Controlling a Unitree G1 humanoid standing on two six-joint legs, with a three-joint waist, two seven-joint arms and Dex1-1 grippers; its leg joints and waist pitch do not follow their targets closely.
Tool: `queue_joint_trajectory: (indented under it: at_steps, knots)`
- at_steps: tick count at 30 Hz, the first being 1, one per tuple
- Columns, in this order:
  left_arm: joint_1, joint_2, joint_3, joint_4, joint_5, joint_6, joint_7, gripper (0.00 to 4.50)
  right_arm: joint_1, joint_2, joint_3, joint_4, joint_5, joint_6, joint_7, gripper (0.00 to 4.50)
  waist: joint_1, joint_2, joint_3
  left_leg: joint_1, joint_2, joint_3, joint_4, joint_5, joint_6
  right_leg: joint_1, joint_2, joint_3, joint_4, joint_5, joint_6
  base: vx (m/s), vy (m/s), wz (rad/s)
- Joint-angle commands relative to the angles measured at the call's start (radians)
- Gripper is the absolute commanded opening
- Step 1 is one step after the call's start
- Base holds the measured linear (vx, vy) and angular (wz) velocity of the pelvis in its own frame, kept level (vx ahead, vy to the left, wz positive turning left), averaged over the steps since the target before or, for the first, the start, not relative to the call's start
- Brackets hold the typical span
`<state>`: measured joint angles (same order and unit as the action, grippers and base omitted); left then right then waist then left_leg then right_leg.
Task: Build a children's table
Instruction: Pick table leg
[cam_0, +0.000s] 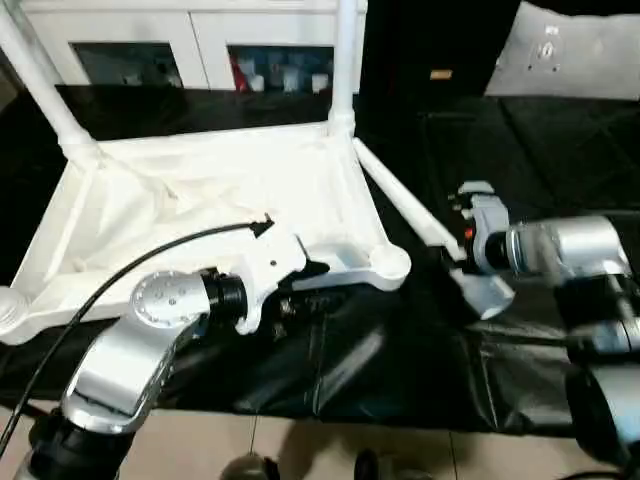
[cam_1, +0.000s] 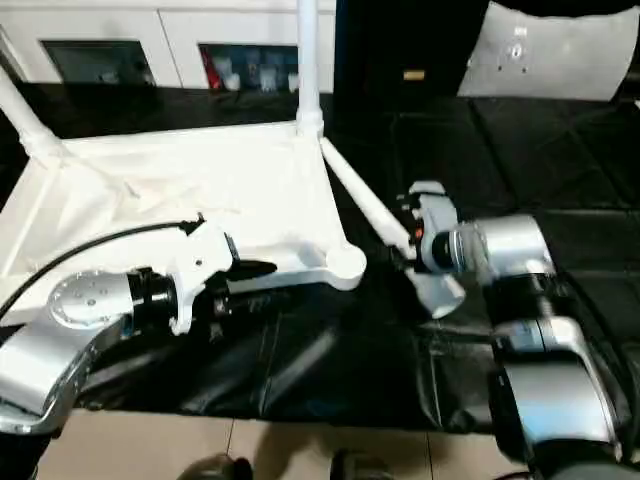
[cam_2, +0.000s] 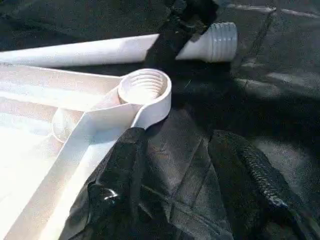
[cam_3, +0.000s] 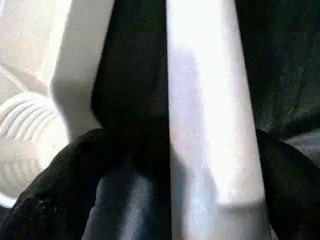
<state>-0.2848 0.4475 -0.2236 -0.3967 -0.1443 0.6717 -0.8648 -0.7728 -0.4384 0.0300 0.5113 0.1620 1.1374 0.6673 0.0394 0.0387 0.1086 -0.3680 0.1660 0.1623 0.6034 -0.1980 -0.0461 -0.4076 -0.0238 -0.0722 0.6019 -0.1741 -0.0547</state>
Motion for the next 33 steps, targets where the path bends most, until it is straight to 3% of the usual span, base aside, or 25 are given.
queue_joint_trajectory:
  at_steps: [1,9,11,22,24,25,27,29,30,31,33]
  knots:
    - [0.002,0.006,-0.008,-0.024,-0.011,0.012,0.012,2.35,0.029,-0.003,0.013,-0.056,0.034,0.067,0.016,4.14,0.006,-0.018,-0.079,0.0,0.05,-0.014,-0.052,-0.04,0.083,0.066,-0.103,0.059,-0.08,-0.292,-0.15,0.0,0.0,0.0]
    - [-0.001,-0.016,0.0,-0.023,-0.04,0.053,0.039,2.35,0.093,-0.007,0.007,-0.194,0.062,0.165,0.003,3.48,0.007,-0.017,-0.084,-0.001,0.048,-0.015,-0.05,-0.026,0.075,0.069,-0.101,0.06,-0.082,-0.286,-0.139,0.0,0.0,0.0]
    - [0.001,-0.011,0.002,-0.014,-0.044,0.052,0.042,2.35,0.102,-0.008,-0.003,-0.212,0.07,0.18,-0.01,3.26,0.008,-0.013,-0.084,0.001,0.047,-0.015,-0.049,-0.032,0.071,0.068,-0.101,0.06,-0.085,-0.299,-0.136,0.0,0.0,0.0]
    - [-0.006,-0.021,0.001,-0.001,-0.053,0.049,0.062,2.35,0.116,0.001,-0.087,-0.25,0.072,0.197,-0.063,2.36,0.013,-0.007,-0.087,0.001,0.048,-0.015,-0.048,-0.018,0.067,0.07,-0.099,0.062,-0.079,-0.24,-0.151,0.0,0.0,0.0]
    - [-0.004,-0.041,0.004,0.017,-0.037,0.015,0.108,2.35,0.131,0.011,-0.153,-0.296,0.086,0.191,-0.107,2.12,0.016,0.001,-0.088,0.003,0.047,-0.016,-0.047,-0.024,0.064,0.07,-0.097,0.062,-0.081,-0.242,-0.147,0.0,0.0,0.0]
    - [-0.004,-0.041,0.004,0.017,-0.037,0.015,0.108,2.35,0.131,0.011,-0.153,-0.296,0.086,0.191,-0.107,2.02,0.016,-0.001,-0.089,0.003,0.047,-0.016,-0.047,-0.025,0.063,0.07,-0.097,0.061,-0.081,-0.242,-0.145,0.0,0.0,0.0]
    - [-0.011,-0.062,0.013,0.033,-0.032,0.002,0.141,2.35,0.142,0.036,-0.238,-0.343,0.102,0.12,-0.142,1.93,0.019,-0.001,-0.09,0.003,0.047,-0.015,-0.047,-0.03,0.061,0.07,-0.098,0.061,-0.082,-0.251,-0.141,0.0,0.0,0.0]
    - [-0.019,-0.079,0.025,0.042,-0.029,-0.006,0.163,2.35,0.134,0.055,-0.299,-0.36,0.113,0.118,-0.166,1.89,0.02,0.001,-0.092,0.003,0.048,-0.016,-0.047,-0.02,0.06,0.069,-0.098,0.06,-0.08,-0.237,-0.139,0.0,0.0,0.0]
    - [-0.024,-0.09,0.031,0.048,-0.032,-0.006,0.172,2.35,0.137,0.084,-0.357,-0.383,0.146,0.079,-0.172,1.89,0.021,0.006,-0.091,0.004,0.047,-0.017,-0.048,-0.021,0.063,0.069,-0.097,0.06,-0.079,-0.231,-0.141,0.0,0.0,0.0]
    - [-0.027,-0.096,0.035,0.052,-0.035,-0.005,0.178,2.35,0.14,0.103,-0.394,-0.399,0.17,0.05,-0.174,1.87,0.02,0.005,-0.091,0.004,0.048,-0.015,-0.048,-0.027,0.066,0.068,-0.099,0.061,-0.082,-0.235,-0.139,0.0,0.0,0.0]
    - [-0.035,-0.099,0.028,0.06,-0.035,-0.007,0.184,2.35,0.148,0.122,-0.438,-0.423,0.201,0.049,-0.173,1.86,0.021,0.004,-0.091,0.005,0.046,-0.017,-0.049,-0.03,0.07,0.069,-0.097,0.058,-0.082,-0.244,-0.135,0.0,0.0,0.0]
